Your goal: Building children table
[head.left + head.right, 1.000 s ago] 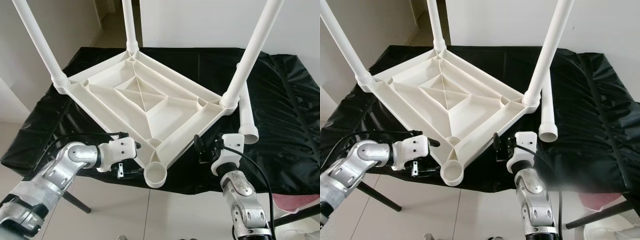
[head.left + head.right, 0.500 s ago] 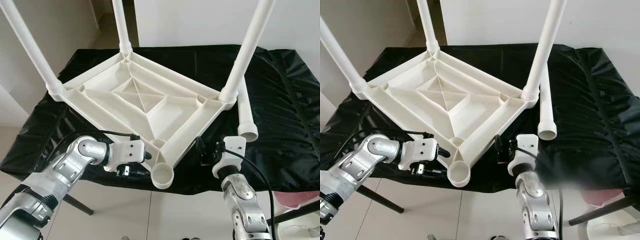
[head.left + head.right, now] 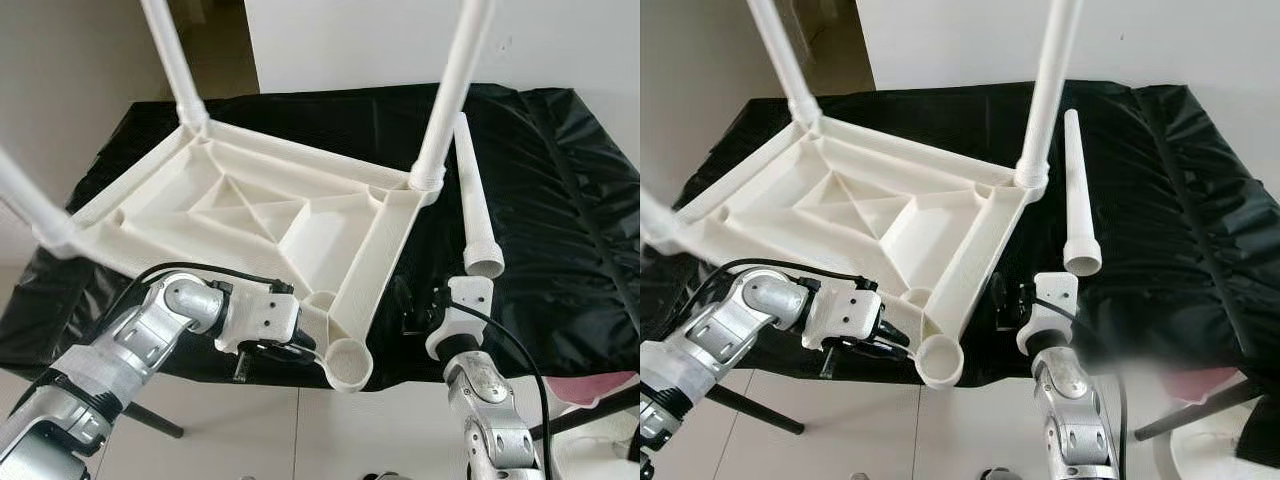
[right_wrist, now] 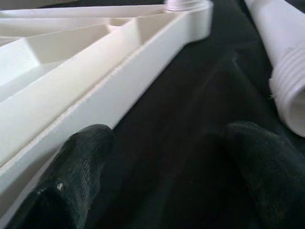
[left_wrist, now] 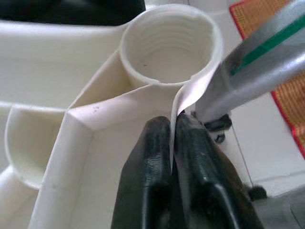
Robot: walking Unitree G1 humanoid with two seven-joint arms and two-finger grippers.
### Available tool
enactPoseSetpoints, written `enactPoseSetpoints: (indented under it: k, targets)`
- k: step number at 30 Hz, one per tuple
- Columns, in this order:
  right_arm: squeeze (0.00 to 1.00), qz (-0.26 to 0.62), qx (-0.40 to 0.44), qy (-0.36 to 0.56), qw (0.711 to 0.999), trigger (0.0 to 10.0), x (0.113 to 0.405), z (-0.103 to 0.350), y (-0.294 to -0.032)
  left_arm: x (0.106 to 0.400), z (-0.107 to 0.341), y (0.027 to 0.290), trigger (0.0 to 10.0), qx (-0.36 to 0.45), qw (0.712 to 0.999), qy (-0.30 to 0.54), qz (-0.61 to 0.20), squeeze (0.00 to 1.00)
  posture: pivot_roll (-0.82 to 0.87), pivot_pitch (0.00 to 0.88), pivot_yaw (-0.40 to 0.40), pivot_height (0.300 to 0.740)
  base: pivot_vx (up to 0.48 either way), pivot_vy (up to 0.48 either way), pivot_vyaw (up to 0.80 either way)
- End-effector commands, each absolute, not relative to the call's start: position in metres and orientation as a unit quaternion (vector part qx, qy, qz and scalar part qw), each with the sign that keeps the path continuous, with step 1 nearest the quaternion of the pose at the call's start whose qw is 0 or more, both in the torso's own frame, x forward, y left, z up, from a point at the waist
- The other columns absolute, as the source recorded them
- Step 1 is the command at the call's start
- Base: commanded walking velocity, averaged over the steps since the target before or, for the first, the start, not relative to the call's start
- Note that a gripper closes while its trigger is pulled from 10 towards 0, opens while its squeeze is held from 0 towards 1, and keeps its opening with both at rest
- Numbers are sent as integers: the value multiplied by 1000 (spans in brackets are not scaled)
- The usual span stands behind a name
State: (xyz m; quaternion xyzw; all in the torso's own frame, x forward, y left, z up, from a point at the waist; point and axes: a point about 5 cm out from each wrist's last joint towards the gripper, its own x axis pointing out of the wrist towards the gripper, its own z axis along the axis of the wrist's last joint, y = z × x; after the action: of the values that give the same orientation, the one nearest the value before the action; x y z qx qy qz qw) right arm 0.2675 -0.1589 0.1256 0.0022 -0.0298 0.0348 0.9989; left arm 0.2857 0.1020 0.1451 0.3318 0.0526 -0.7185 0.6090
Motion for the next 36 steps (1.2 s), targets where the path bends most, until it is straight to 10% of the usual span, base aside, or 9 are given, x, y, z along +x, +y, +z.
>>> enactPoseSetpoints:
  k: [1,18,19,24,25,28,29,32,36]
  targets:
    - [0,33,4,-23,999,10000,265,123,-157,288,120,118,4510,302,661,105,-679,0,-58,147,103,740,0,0,0]
    - [0,34,4,-29,999,10000,273,128,-158,324,143,124,10000,306,773,43,-555,51,-41,148,79,740,0,0,0]
    - [0,33,5,-31,999,10000,273,128,-158,324,145,122,10000,294,777,37,-555,1000,-43,144,78,740,0,0,0]
    - [0,32,7,-38,999,10000,273,131,-157,320,151,117,10000,275,777,16,-566,1000,-46,140,77,740,0,0,0]
    - [0,28,10,-55,998,10000,274,136,-158,314,161,113,10000,256,765,4,-591,0,-49,128,74,740,0,0,0]
    - [0,25,19,-67,997,10000,275,140,-159,307,168,111,10000,242,751,-1,-614,0,-49,125,73,740,0,0,0]
    - [659,20,27,-74,997,10000,275,142,-161,302,172,109,10000,226,747,-1,-625,0,-49,125,73,740,0,0,0]
    - [1000,15,38,-78,996,10000,275,142,-162,296,181,106,10000,201,746,-8,-635,0,-45,120,68,740,0,0,0]
    - [1000,9,49,-79,996,10000,274,141,-162,294,192,102,10000,176,761,-23,-624,0,-33,117,67,740,0,0,0]
